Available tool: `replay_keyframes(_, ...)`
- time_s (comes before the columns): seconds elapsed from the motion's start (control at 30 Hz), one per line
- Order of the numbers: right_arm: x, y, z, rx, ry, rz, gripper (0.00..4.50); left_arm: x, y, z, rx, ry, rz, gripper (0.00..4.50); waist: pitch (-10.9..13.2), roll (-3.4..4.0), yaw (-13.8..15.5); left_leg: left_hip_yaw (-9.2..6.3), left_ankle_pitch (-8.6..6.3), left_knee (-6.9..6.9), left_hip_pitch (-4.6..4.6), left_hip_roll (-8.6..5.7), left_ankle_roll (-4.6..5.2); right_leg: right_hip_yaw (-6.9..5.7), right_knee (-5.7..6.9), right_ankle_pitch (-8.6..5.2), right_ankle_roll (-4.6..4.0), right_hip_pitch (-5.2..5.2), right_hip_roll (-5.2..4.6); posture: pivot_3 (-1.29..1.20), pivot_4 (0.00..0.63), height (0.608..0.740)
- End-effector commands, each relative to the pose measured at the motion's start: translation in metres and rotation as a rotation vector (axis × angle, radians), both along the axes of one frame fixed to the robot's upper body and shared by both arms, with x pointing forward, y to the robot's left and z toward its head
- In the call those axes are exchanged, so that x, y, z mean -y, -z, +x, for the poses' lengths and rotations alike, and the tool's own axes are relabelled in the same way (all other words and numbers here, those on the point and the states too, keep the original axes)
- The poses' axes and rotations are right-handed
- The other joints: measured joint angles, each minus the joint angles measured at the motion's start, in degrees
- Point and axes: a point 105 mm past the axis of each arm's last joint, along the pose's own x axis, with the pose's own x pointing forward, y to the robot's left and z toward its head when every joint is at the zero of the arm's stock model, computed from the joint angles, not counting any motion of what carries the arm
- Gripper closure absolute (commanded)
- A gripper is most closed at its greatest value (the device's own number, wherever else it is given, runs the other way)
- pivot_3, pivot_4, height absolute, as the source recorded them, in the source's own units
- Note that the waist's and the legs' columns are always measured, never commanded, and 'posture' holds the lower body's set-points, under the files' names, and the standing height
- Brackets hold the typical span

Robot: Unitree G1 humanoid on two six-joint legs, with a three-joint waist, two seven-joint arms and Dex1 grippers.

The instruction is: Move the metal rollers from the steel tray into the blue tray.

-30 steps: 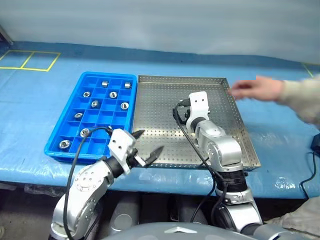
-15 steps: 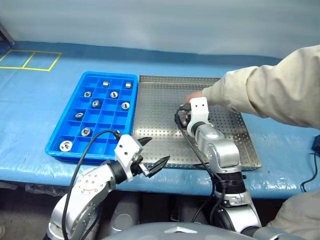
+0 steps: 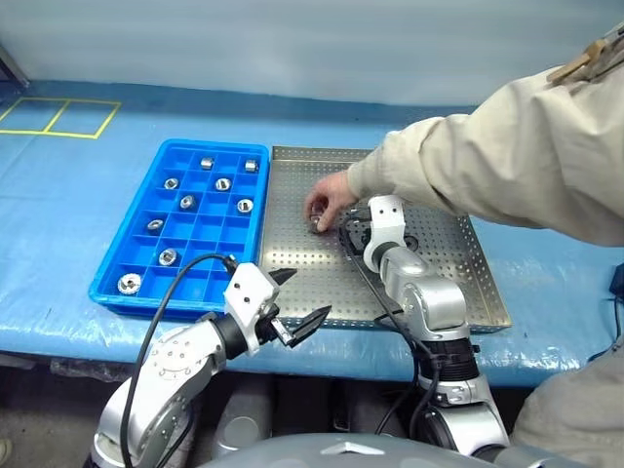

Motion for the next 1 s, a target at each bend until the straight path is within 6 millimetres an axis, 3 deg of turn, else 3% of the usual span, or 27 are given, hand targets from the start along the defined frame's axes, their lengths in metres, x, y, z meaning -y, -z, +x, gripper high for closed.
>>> replay_keyframes(0.03,-0.007,-0.026,0.003,0.092,-0.022,0.016,0.0,0.002,-0.009,-0.002,0.042,0.015,-0.009,0.02,0.0,0.0,0.0,0.0,0.0,0.0,0.0,0.0,0.0,0.0,0.0,0.0,0.0,0.0,0.01,0.25,0.15,0.74)
replay_keyframes(0.23,-0.029,-0.054,0.009,0.195,-0.101,0.095,0.0,0.0,-0.009,-0.001,0.047,0.013,-0.004,0.02,0.0,0.04,0.0,0.0,0.0,0.0,0.01,0.02,0.0,0.0,0.01,0.0,0.0,-0.02,0.03,0.26,0.15,0.74)
replay_keyframes(0.43,-0.054,-0.058,0.017,0.218,-0.197,0.103,0.0,-0.002,-0.011,0.001,0.067,0.001,0.012,0.02,0.0,0.05,0.0,0.0,0.0,-0.04,0.01,0.01,0.0,0.0,0.01,0.0,0.0,-0.03,0.03,0.26,0.15,0.74)
replay_keyframes(0.63,-0.074,-0.038,0.022,0.167,-0.264,0.107,0.0,-0.007,-0.01,0.002,0.08,-0.028,0.036,0.02,0.0,0.06,0.1,0.01,0.0,-0.05,0.0,0.0,0.0,0.02,0.0,0.0,0.01,-0.03,0.02,0.29,0.15,0.74)
replay_keyframes(0.93,-0.078,-0.002,0.02,0.085,-0.297,0.088,0.0,-0.011,-0.01,0.003,0.091,-0.061,0.044,0.02,0.0,0.06,0.4,0.0,0.0,-0.09,0.02,0.01,-0.01,0.02,0.0,0.01,0.01,-0.03,0.02,0.31,0.15,0.74)
replay_keyframes(1.0,-0.075,0.002,0.021,0.077,-0.286,0.074,0.38,-0.012,-0.009,0.003,0.091,-0.067,0.045,0.0,0.0,0.06,0.5,0.01,0.0,-0.09,0.02,0.01,0.0,0.02,0.0,0.01,0.01,-0.04,0.02,0.31,0.15,0.74)
